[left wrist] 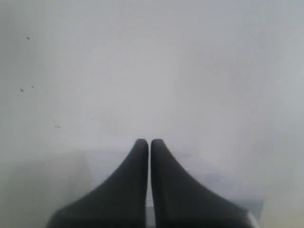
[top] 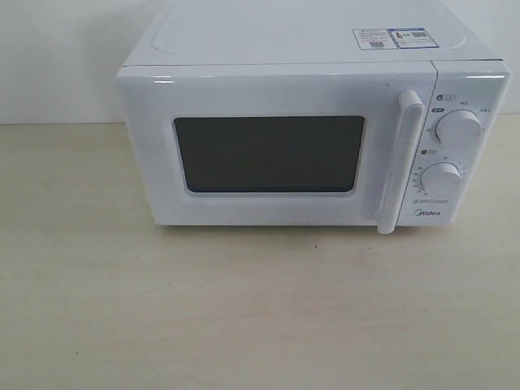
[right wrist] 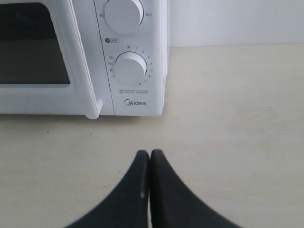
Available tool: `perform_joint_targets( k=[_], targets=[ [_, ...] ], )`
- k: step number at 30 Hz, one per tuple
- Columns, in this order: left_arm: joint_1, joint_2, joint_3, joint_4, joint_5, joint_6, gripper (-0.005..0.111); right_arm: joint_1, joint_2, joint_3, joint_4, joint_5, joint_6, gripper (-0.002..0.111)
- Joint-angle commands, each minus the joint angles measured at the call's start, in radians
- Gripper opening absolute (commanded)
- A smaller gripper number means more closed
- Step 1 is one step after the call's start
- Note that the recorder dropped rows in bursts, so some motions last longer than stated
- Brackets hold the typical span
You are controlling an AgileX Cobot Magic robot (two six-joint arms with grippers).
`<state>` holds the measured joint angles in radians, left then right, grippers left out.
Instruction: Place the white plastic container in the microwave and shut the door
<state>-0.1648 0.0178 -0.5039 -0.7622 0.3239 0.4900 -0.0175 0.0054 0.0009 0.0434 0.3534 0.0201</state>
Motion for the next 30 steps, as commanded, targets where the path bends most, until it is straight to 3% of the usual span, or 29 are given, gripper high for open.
perform_joint_targets(
  k=[1,2,5,9,11,12,14,16,21,23,30],
  targets=[
    [0.004,-0.009,-0.019,-0.143,-0.188,-0.136,0.004,-0.003,-0.005,-0.001,-0.004,-0.038,0.002,0.000],
    [0.004,0.000,-0.005,-0.080,-0.174,-0.048,0.004,-0.003,-0.005,-0.001,-0.004,-0.036,0.002,0.000],
    [0.004,0.000,0.085,0.100,0.043,0.161,0.004,-0.003,-0.005,-0.001,-0.004,-0.032,0.002,0.000],
    [0.004,0.000,0.227,0.153,0.029,0.183,0.004,-0.003,-0.005,-0.001,-0.004,-0.032,0.002,0.000],
    [0.004,-0.002,0.316,0.153,-0.057,0.078,0.004,-0.003,-0.005,-0.001,-0.004,-0.032,0.002,0.000],
    [0.004,-0.018,0.373,0.184,-0.109,-0.057,0.004,-0.003,-0.005,-0.001,-0.004,-0.032,0.002,0.000],
    [0.004,-0.018,0.450,0.314,-0.175,-0.190,0.004,-0.003,-0.005,-0.001,-0.004,-0.032,0.002,0.000],
    [0.002,-0.018,0.502,0.424,-0.221,-0.210,0.004,-0.003,-0.005,-0.001,-0.004,-0.032,0.002,0.000],
    [0.001,-0.018,0.504,0.503,-0.309,-0.249,0.004,-0.003,-0.005,-0.001,-0.004,-0.032,0.002,0.000],
    [0.001,-0.018,0.504,0.583,-0.284,-0.350,0.004,-0.003,-0.005,-0.001,-0.004,-0.032,0.002,0.000],
    [0.005,-0.018,0.504,0.608,-0.098,-0.440,0.004,-0.003,-0.005,-0.001,-0.004,-0.032,0.004,0.000]
  ],
)
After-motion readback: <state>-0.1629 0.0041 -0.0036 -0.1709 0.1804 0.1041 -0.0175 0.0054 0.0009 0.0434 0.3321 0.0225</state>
